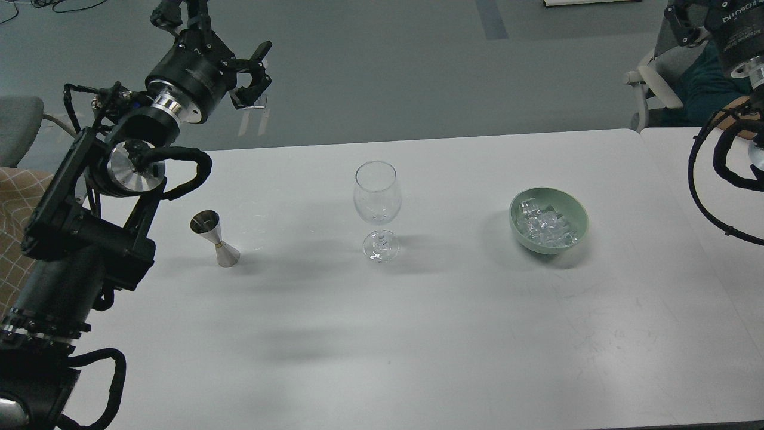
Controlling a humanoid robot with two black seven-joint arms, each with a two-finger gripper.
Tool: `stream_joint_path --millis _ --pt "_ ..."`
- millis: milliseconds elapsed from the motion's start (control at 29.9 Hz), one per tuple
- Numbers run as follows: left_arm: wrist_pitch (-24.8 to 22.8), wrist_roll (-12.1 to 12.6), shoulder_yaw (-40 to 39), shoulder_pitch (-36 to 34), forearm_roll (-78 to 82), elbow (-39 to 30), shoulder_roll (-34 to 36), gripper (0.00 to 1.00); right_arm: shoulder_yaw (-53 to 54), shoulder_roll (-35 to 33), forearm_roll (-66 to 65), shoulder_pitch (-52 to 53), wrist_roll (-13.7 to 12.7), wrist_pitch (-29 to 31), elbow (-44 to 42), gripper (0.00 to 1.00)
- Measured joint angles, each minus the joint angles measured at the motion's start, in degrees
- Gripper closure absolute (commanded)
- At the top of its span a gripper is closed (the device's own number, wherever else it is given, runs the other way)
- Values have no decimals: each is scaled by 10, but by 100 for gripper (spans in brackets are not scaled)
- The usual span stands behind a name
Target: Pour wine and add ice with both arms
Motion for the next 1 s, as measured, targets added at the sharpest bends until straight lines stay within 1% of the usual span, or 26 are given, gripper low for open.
stream_joint_path --millis 167,301,535,602,702,735,769,869,936,969,1003 --pt "-1 0 -1 0 -2 1 -3 2 -4 26 -3 2 -1 -2 -13 0" --pt "-1 1 -3 0 -3 4 -4 2 -5 32 -4 3 -1 -3 -14 0" --pt "-1 -2 -7 -20 -9 17 -2 2 -4 46 -5 7 -1 -2 -11 0" --pt "-1 -6 -6 -29 -3 21 5 2 -4 52 -5 7 -1 -2 -10 0" --pt "-2 -11 -3 -39 19 25 36 2 -4 58 -5 5 -1 -1 -9 0" --pt "-3 -15 -2 -39 31 29 46 2 -4 59 -5 4 -1 -1 -8 0" --pt "-4 -28 -1 -40 50 38 57 2 -5 61 -5 3 -1 -1 -8 0" --pt "-7 -75 0 -40 83 69 70 2 -5 65 -5 1 -1 0 -8 0" --pt "-4 -105 -3 -40 86 92 68 1 -5 65 -5 1 -1 0 -8 0" --pt "-1 -116 -4 -40 86 106 62 1 -5 65 -5 1 -1 0 -7 0" --pt "2 -121 -5 -40 83 116 54 1 -5 66 -5 1 -1 0 -7 0"
